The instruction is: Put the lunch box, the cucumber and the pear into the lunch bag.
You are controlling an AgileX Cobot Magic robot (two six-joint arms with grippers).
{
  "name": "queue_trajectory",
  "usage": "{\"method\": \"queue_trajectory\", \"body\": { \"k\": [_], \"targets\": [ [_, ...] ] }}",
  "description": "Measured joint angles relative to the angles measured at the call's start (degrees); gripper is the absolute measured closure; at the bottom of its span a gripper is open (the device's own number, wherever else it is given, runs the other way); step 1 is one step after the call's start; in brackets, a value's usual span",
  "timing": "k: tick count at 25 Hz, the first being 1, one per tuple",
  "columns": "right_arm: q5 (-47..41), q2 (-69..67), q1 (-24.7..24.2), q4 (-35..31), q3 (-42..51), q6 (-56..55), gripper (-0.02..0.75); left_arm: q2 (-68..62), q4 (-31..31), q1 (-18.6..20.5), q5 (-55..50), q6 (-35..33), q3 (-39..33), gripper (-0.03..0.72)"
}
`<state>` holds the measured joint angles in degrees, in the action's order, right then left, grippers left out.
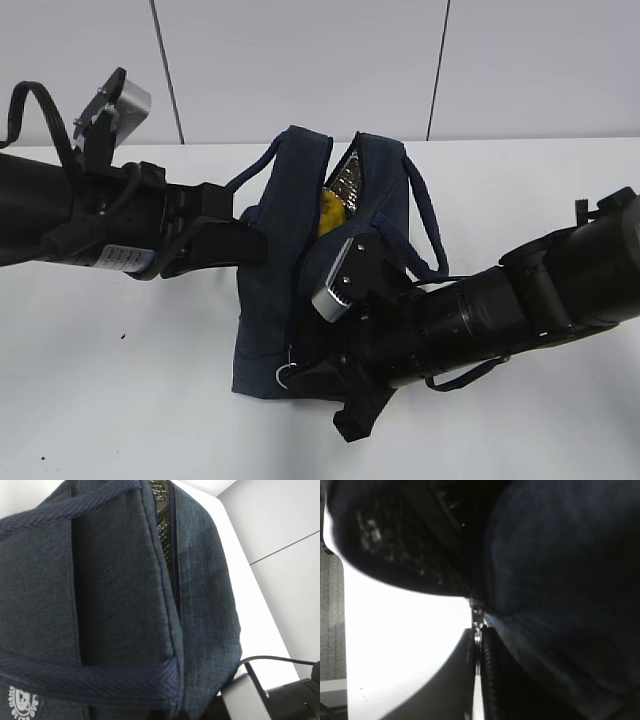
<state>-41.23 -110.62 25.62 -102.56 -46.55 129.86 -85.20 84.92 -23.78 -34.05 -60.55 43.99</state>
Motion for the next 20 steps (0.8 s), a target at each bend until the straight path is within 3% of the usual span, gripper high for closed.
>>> {"method": "queue_trajectory", "body": {
  "k": [2,7,20],
  "targets": [
    [-0.2,0.0,0.0,0.0,0.0,-1.4,0.732,0.0,0.0,0.0,0.0,0.0,0.0,0.703],
    [-0.3,0.0,0.0,1.4,0.0,-4.9,0.732,0.0,0.0,0.0,0.0,0.0,0.0,0.703],
    [-0.9,9.1,0.0,17.0,-0.1,-23.1,0.732,0.0,0.0,0.0,0.1,0.0,0.0,0.703]
  ]
}}
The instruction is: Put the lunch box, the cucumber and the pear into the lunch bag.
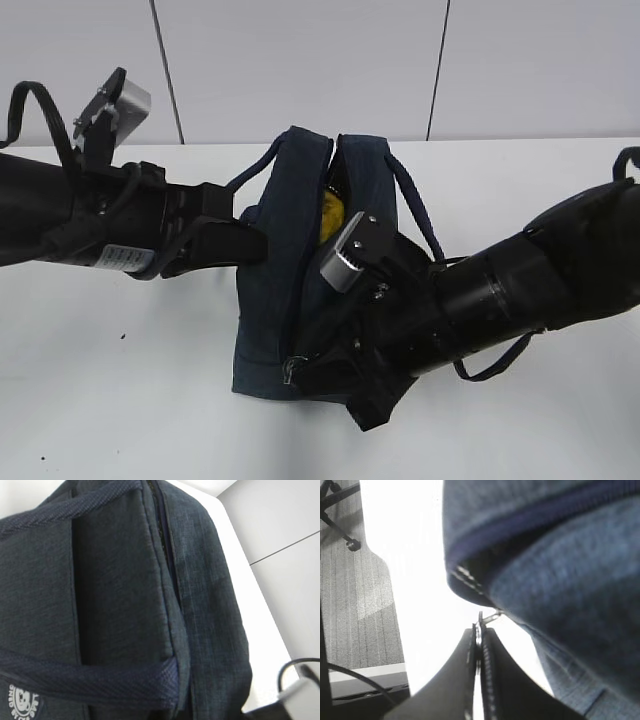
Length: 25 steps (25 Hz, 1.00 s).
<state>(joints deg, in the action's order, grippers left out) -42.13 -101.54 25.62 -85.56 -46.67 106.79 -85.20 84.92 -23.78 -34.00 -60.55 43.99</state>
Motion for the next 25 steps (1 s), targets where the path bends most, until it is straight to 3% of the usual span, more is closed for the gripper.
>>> {"method": "queue_trajectory", "body": {
  "k": [7,15,25],
  "targets": [
    [0.2,6.2,0.0,5.2,0.0,-6.3,0.732,0.0,0.1,0.0,0.1,0.0,0.0,0.667],
    [1.7,11.8,0.0,6.0,0.0,-8.1,0.732,0.0,-3.0,0.0,-0.1,0.0,0.1,0.372],
    [3.1,14.7,0.0,5.2,-0.9,-8.4,0.732,0.0,-8.6,0.0,-2.4,0.0,0.1,0.340]
  ]
}}
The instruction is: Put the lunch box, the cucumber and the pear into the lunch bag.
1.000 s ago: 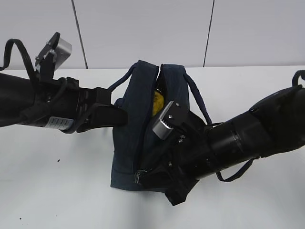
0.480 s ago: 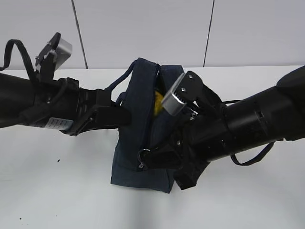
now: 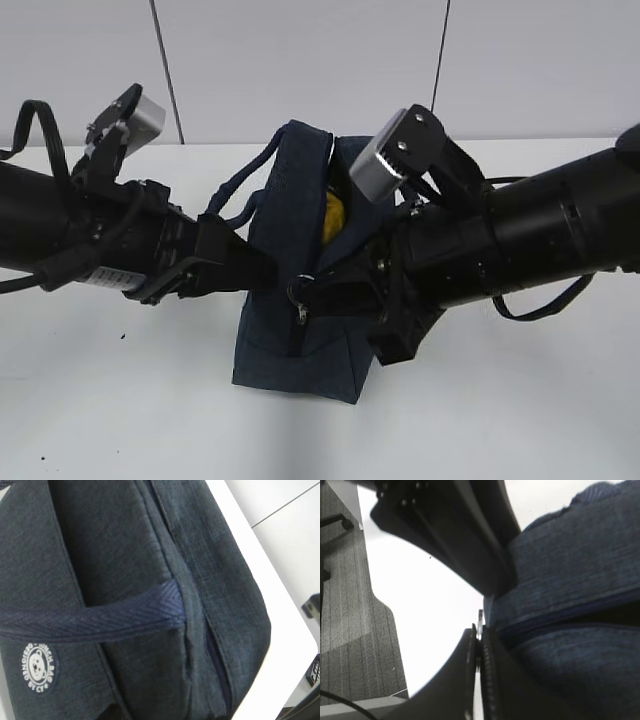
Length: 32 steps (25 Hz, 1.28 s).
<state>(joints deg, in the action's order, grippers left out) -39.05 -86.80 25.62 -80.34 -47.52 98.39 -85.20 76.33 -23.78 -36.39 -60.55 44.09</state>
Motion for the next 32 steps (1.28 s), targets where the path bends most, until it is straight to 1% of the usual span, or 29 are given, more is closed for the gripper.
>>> {"method": "queue_trajectory", "body": {
  "k": [6,8,10,14,17,19,25,32],
  "targets": [
    [0.1,0.0,0.0,-0.8,-3.7,-0.9,0.732,0.0,-0.3,0.0,0.3,0.0,0.0,0.341],
    [0.2,0.0,0.0,-0.8,-4.4,-1.0,0.732,0.0,-0.3,0.0,0.9,0.0,0.0,0.356],
    [0.3,0.0,0.0,-0.8,-4.9,-1.1,0.732,0.0,-0.3,0.0,1.5,0.0,0.0,0.389],
    [1.3,0.0,0.0,-0.8,-5.1,-1.1,0.732,0.0,-0.3,0.0,2.3,0.0,0.0,0.515],
    [2.9,0.0,0.0,-1.3,-5.1,-1.1,0.732,-0.1,-0.1,0.0,2.3,0.0,0.0,0.645],
    [3.8,0.0,0.0,-1.5,-5.1,-1.2,0.732,-0.4,-0.1,0.0,2.0,0.0,0.2,0.688],
    [7.4,0.0,0.0,-3.4,-5.3,-1.3,0.732,-0.8,-0.9,0.0,1.2,0.0,0.2,0.697],
    [11.6,0.0,0.0,-3.9,-8.7,-1.3,0.732,-0.8,-2.2,0.0,0.8,0.0,0.3,0.698]
  ]
}}
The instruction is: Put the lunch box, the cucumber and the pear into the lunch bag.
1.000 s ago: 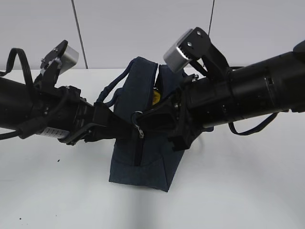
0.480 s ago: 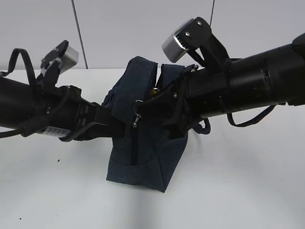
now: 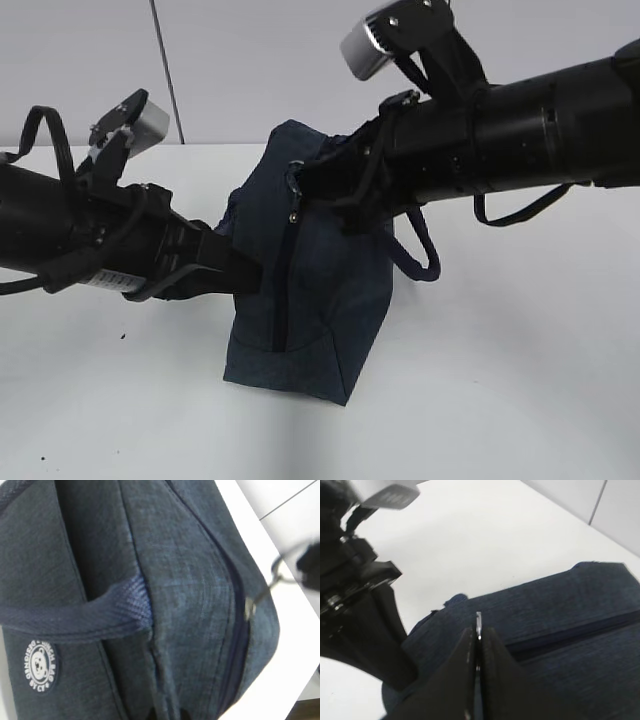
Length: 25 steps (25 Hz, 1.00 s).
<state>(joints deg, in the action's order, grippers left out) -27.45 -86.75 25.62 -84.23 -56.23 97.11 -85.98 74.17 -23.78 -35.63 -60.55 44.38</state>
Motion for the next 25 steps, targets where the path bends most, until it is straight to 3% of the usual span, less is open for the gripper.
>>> {"method": "queue_trajectory", "body": {
  "k": [10,16,25],
  "targets": [
    [1.7,-4.7,-3.5,-0.5,-7.3,0.0,0.732,-0.1,-1.6,0.0,-1.5,0.0,0.0,0.699],
    [-7.5,-10.0,-10.9,-2.0,-12.6,-0.4,0.732,-0.1,-1.9,0.0,-2.3,0.0,0.0,0.699],
    [-17.4,-21.1,-16.5,-2.2,-23.0,-6.3,0.732,-0.1,-4.4,0.0,-3.3,0.0,0.0,0.700]
  ]
}}
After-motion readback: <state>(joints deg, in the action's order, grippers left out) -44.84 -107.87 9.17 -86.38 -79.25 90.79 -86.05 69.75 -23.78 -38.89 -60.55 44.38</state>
